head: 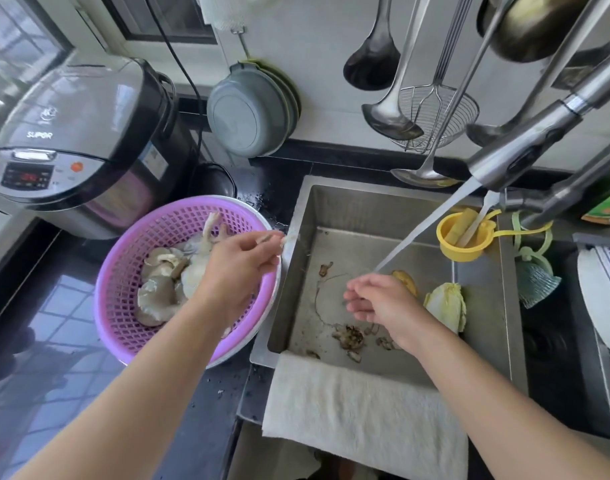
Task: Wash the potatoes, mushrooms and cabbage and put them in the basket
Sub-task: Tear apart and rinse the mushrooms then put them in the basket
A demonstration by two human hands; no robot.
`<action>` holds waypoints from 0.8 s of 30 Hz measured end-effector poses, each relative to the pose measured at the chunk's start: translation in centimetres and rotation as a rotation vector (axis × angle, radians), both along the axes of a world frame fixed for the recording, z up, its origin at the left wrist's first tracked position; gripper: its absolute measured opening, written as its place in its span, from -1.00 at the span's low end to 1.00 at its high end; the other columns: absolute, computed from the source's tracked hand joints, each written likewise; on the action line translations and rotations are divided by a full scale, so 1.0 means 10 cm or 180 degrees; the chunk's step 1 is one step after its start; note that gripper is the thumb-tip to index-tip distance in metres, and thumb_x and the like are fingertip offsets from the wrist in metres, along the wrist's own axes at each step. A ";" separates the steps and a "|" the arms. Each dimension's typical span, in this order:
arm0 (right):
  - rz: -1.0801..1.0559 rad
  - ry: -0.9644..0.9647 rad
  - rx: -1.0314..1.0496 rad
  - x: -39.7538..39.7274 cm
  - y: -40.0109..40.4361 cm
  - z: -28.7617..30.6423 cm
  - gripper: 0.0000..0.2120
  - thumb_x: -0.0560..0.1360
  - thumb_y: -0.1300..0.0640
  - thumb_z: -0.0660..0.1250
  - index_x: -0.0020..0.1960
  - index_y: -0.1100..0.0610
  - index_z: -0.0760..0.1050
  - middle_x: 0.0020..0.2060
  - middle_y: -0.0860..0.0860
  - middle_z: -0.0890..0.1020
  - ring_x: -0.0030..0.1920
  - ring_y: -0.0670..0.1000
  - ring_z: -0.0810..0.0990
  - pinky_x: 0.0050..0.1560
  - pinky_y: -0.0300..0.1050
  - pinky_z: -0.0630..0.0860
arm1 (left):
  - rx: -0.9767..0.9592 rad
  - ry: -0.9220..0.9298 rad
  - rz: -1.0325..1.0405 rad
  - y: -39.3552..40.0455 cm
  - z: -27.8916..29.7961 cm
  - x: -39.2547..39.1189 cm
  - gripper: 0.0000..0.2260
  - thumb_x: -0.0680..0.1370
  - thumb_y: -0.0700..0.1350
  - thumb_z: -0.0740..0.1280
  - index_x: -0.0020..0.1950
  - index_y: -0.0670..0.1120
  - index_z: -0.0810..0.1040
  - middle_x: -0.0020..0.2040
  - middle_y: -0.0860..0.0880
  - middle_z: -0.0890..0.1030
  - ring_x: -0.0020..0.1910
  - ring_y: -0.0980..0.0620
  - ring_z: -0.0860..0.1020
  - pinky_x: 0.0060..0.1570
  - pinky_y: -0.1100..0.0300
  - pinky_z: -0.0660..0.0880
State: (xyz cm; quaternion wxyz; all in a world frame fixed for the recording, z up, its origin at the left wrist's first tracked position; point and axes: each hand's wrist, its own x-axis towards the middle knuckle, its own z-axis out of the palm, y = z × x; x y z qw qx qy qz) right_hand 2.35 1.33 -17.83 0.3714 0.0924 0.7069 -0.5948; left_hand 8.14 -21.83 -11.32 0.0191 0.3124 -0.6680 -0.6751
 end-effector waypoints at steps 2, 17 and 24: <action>-0.0014 0.0303 -0.0445 0.02 0.00 0.19 -0.83 0.68 0.28 0.25 0.07 0.20 0.62 -0.08 0.10 0.72 -0.15 0.03 0.69 -0.08 -0.07 0.66 | 0.1030 0.0147 -0.0058 0.19 0.06 0.03 -0.90 0.60 -0.32 0.38 0.04 -0.20 0.68 -0.22 -0.08 0.68 -0.23 0.03 0.61 -0.15 0.24 0.61; 0.0648 0.2092 -0.0083 -0.02 0.20 0.58 -0.75 0.57 0.19 0.42 0.18 -0.08 0.63 -0.04 -0.15 0.69 -0.04 -0.05 0.71 0.00 -0.08 0.66 | -0.0101 0.0052 -0.1000 0.62 -0.03 -0.07 -0.93 0.55 -0.31 0.49 -0.03 -0.16 0.73 -0.22 -0.19 0.67 -0.19 -0.06 0.58 0.04 -0.03 0.55; 0.0471 0.2158 0.0346 -0.06 0.16 0.64 -0.90 0.53 0.22 0.48 -0.08 0.03 0.69 -0.32 -0.07 0.73 -0.28 -0.10 0.71 -0.10 -0.05 0.69 | -0.1364 0.0153 -0.1512 0.74 0.00 -0.09 -0.92 0.53 -0.04 0.55 -0.06 0.00 0.69 -0.18 -0.01 0.71 -0.20 0.06 0.63 -0.11 0.16 0.54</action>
